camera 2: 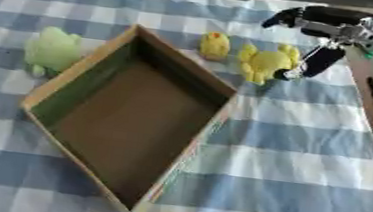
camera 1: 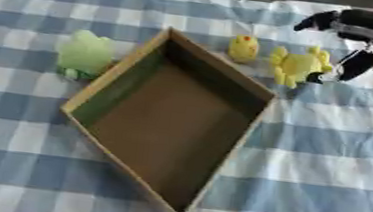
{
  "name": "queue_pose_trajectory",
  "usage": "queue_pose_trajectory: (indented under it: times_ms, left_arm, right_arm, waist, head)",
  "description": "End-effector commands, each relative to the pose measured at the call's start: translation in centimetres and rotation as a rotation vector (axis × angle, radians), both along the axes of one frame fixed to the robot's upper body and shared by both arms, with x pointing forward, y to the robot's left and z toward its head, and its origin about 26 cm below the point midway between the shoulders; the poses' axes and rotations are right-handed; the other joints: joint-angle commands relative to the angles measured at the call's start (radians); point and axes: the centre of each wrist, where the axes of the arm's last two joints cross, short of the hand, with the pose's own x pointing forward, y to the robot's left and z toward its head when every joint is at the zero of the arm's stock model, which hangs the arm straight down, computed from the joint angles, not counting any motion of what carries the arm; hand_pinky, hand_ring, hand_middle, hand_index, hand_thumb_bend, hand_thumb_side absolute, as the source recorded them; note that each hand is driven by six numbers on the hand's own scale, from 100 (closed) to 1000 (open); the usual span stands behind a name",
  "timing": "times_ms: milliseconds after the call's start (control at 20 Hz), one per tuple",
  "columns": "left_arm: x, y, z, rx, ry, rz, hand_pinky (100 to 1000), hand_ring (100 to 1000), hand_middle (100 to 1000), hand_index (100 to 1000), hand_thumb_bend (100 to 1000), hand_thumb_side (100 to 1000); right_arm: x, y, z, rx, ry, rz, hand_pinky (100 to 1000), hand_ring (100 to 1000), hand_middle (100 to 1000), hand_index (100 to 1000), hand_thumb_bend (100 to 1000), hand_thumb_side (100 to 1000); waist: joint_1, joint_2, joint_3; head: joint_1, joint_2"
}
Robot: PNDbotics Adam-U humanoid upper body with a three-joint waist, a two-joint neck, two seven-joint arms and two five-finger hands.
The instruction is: Pick up objects on the table and place them in the box.
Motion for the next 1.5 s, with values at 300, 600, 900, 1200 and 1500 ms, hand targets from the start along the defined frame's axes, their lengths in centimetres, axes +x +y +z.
queue_pose_trajectory:
  times_ms: [300,600,900,1200,1500]
  left_arm:
    - [-0.2,0.0,0.9,0.021,-0.031,-0.013,472,543,564,793,100,701]
    - [-0.2,-0.1,0.9,0.019,-0.031,-0.016,472,543,564,793,100,700]
    - [-0.2,-0.2,0.8,0.017,-0.028,-0.019,471,543,564,793,100,700]
    - [-0.2,-0.2,0.8,0.017,-0.028,-0.019,472,543,564,793,100,700]
    - [-0.2,-0.2,0.8,0.021,-0.026,-0.019,472,543,564,792,100,701]
  right_arm:
    - [-0.4,-2.0,-0.2,-0.371,0.172,0.211,887,948,899,966,452,279]
    - [-0.1,-2.1,-0.8,-0.357,0.188,0.198,878,928,878,955,436,309]
    - [0.1,-1.9,-0.8,-0.318,0.169,0.181,855,902,842,931,379,354]
    - [0.2,-1.7,-1.3,-0.273,0.137,0.156,825,873,772,872,318,374]
    - [0.2,-1.7,-1.4,-0.231,0.1,0.149,805,849,701,816,160,368]
  waist:
    - [0.003,-0.015,0.003]
    - [0.007,-0.01,0.006]
    - [0.01,-0.006,0.009]
    - [0.01,-0.001,0.012]
    - [0.009,0.0,0.012]
  head:
    - [0.0,-0.017]
    - [-0.002,-0.021]
    - [-0.005,-0.024]
    - [-0.005,-0.025]
    - [-0.003,-0.023]
